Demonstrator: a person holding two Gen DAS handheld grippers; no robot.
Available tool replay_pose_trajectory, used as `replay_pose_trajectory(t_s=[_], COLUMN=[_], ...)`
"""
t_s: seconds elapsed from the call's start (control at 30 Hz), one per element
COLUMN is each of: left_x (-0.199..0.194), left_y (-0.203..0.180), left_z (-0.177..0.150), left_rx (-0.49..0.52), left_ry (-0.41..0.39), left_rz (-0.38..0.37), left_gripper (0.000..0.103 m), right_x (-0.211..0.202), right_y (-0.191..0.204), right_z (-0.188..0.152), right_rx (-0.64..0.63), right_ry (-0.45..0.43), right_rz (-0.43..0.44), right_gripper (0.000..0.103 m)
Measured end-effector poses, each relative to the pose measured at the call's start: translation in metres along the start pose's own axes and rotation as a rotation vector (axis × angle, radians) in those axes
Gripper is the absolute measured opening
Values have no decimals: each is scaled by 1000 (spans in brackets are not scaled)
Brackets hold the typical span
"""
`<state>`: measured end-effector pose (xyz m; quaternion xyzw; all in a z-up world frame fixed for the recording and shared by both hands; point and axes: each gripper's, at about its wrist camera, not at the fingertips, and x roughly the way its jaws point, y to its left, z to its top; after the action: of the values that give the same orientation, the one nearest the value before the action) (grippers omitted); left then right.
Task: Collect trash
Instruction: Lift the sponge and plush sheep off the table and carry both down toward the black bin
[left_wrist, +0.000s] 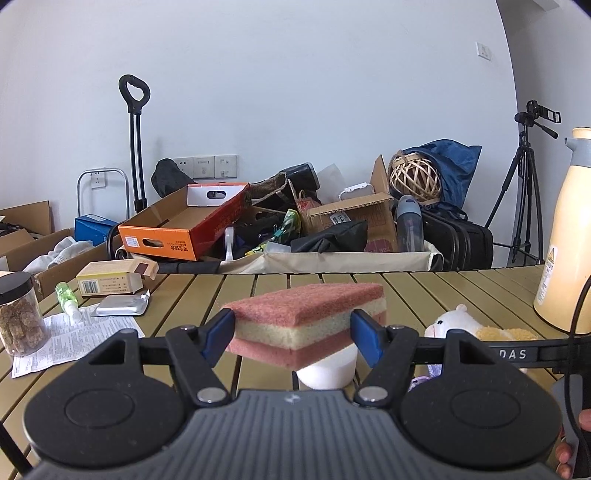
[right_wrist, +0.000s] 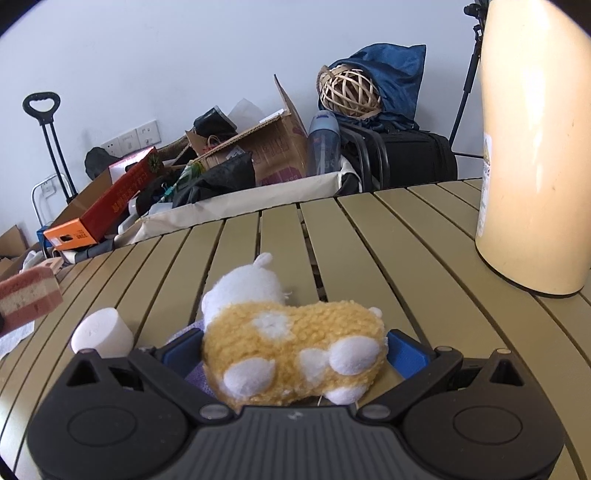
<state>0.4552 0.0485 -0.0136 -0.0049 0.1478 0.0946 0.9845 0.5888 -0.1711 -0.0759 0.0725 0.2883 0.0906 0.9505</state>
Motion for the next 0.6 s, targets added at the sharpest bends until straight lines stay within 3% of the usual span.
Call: replay_pose_trajectory(t_s=[0.6], left_x=[0], left_y=[3], left_z=[-1], left_rx=[-4], left_ry=[1], left_rz=[10], left_gripper=[70], right_x=[-5], right_y=[6], right_z=[-4], right_rx=[-36], right_ry=[-42], right_rz=[-23], right_gripper=[95])
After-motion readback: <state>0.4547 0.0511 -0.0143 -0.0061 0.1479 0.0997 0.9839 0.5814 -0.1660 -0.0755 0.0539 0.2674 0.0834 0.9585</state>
